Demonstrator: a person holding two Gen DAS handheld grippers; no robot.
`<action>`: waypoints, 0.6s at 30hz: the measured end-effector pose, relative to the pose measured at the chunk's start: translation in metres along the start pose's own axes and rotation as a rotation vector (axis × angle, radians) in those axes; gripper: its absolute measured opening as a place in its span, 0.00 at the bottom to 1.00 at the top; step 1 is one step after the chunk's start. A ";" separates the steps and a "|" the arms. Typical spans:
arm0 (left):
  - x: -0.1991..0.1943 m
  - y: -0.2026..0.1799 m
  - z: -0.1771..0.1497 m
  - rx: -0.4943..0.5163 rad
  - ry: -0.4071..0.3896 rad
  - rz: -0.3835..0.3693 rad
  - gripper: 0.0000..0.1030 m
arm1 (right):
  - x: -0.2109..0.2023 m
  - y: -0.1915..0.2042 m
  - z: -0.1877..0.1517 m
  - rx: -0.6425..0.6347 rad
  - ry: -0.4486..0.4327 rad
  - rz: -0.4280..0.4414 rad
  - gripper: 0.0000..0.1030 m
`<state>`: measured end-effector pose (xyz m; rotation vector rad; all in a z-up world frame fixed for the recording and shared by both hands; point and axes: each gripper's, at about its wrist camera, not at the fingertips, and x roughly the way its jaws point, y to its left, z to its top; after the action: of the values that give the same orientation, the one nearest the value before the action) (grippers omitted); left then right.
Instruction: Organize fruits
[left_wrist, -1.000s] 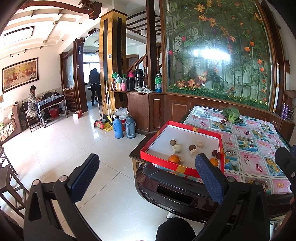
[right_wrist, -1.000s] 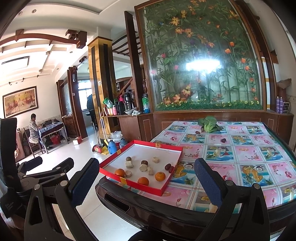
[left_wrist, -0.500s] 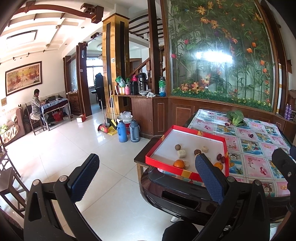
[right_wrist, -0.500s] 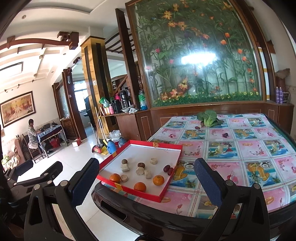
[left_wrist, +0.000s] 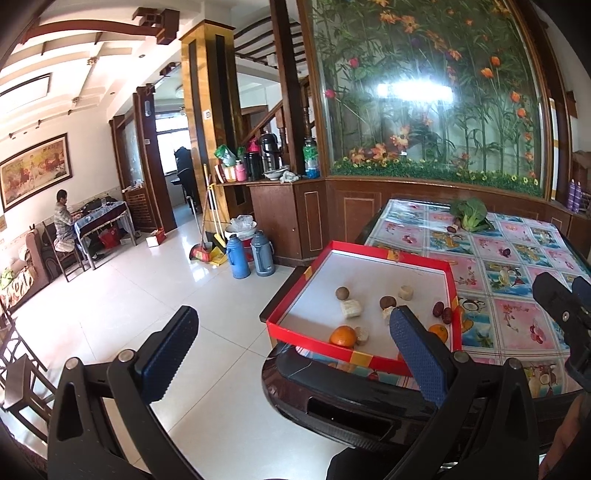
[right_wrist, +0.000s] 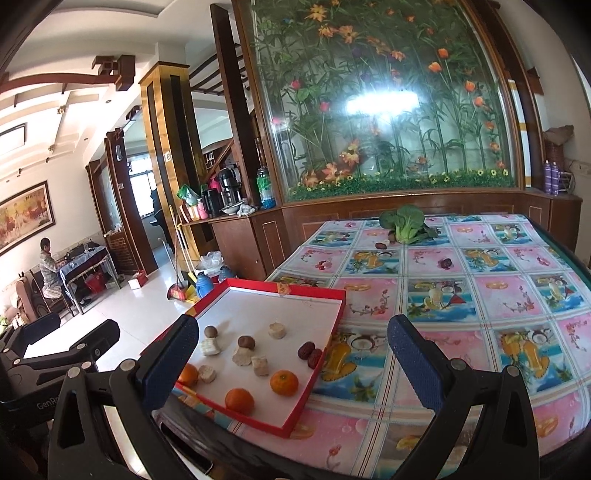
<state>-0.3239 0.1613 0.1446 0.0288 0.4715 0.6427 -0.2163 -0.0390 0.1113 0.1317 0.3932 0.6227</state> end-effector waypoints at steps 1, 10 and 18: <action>0.005 -0.003 0.003 0.004 0.004 -0.008 1.00 | 0.003 0.001 0.002 -0.005 -0.006 -0.006 0.99; 0.050 -0.013 0.031 0.020 0.024 -0.049 1.00 | 0.031 0.007 0.022 -0.005 -0.009 -0.002 0.99; 0.087 -0.002 0.040 0.035 0.065 0.017 1.00 | 0.047 0.012 0.013 -0.062 0.041 0.023 0.99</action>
<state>-0.2451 0.2152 0.1436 0.0450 0.5461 0.6535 -0.1831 -0.0021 0.1111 0.0650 0.4118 0.6599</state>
